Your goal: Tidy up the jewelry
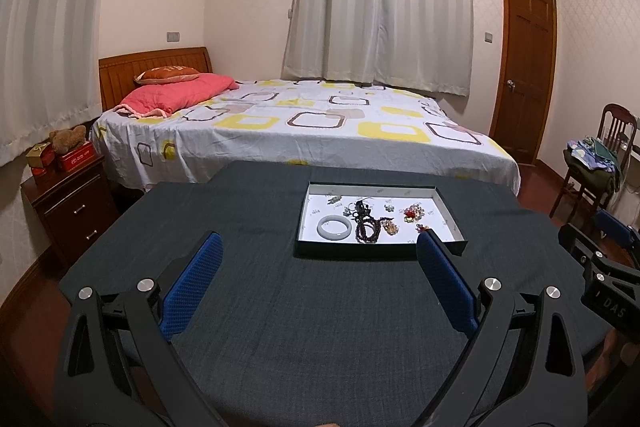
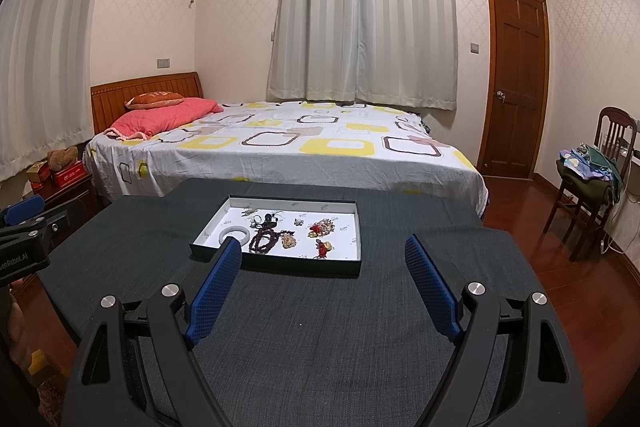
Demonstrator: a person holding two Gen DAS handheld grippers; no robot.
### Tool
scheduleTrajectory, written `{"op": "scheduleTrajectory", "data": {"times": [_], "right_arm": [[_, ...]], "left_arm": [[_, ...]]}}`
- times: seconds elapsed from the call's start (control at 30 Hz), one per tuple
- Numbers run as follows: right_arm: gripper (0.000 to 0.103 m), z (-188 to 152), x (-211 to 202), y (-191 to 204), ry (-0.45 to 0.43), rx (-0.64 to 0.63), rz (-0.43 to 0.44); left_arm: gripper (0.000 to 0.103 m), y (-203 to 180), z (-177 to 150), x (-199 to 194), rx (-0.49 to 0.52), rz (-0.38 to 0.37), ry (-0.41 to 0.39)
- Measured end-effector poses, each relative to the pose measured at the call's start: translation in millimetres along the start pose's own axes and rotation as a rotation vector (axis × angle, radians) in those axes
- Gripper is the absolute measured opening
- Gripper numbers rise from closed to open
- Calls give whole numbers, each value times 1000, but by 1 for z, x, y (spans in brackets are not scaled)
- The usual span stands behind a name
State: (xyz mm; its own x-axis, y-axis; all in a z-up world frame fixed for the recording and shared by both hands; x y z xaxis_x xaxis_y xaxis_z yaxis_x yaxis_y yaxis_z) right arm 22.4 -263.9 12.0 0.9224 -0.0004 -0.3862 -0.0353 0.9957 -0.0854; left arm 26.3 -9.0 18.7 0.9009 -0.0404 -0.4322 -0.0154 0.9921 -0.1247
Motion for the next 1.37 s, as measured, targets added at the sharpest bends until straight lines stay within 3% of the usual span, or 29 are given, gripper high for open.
{"op": "scheduleTrajectory", "data": {"times": [0.97, 1.37], "right_arm": [[81, -5, 2, 1, 12, -2, 5], [81, -10, 9, 0, 27, 4, 1]], "left_arm": [[99, 5, 5, 3, -6, 4, -2], [99, 9, 0, 21, -10, 21, 43]]}}
Point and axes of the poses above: each gripper's, at about its wrist camera, not at the fingertips, and x roughly the way its jaws point, y to its left, z to its top, the point moved 5 cm from there along x, roughly the way its jaws point, and after that the axes turned 6 degrees about -x, right-handed, at the moved point
